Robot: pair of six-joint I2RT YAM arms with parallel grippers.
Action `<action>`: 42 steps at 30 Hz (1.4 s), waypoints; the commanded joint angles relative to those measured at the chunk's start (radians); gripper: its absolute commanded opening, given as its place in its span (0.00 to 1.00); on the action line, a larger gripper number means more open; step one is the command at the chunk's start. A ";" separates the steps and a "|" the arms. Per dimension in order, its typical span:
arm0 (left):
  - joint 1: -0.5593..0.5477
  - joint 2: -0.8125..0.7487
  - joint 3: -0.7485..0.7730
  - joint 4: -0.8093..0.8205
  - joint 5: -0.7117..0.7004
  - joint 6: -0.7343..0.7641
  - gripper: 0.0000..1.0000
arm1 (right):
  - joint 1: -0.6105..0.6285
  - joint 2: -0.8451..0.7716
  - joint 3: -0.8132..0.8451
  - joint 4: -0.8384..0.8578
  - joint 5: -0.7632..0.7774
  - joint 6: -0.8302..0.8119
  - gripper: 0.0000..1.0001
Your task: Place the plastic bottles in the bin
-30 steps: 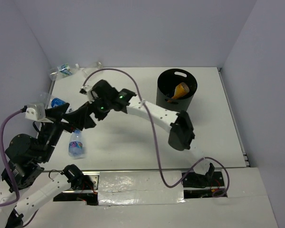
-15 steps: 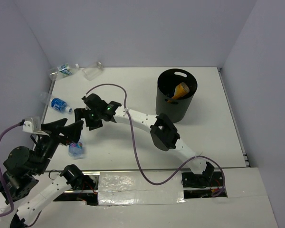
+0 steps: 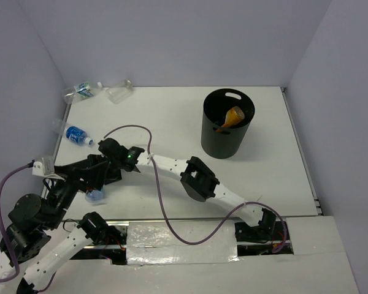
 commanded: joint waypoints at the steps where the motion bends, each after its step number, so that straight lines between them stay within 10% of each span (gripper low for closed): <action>1: 0.001 -0.026 -0.006 0.004 0.008 -0.026 0.99 | 0.025 0.044 0.076 0.047 0.005 0.050 0.98; 19: 0.001 -0.052 -0.001 -0.026 -0.015 -0.064 0.99 | -0.027 -0.136 -0.109 -0.019 0.042 -0.218 0.20; 30: -0.002 0.028 -0.026 0.028 -0.141 -0.162 0.99 | -0.217 -0.927 -0.755 0.026 -0.095 -0.914 0.08; 42: -0.002 0.368 0.006 0.117 -0.202 -0.168 0.99 | -0.772 -1.412 -0.854 -0.077 -0.099 -1.132 0.05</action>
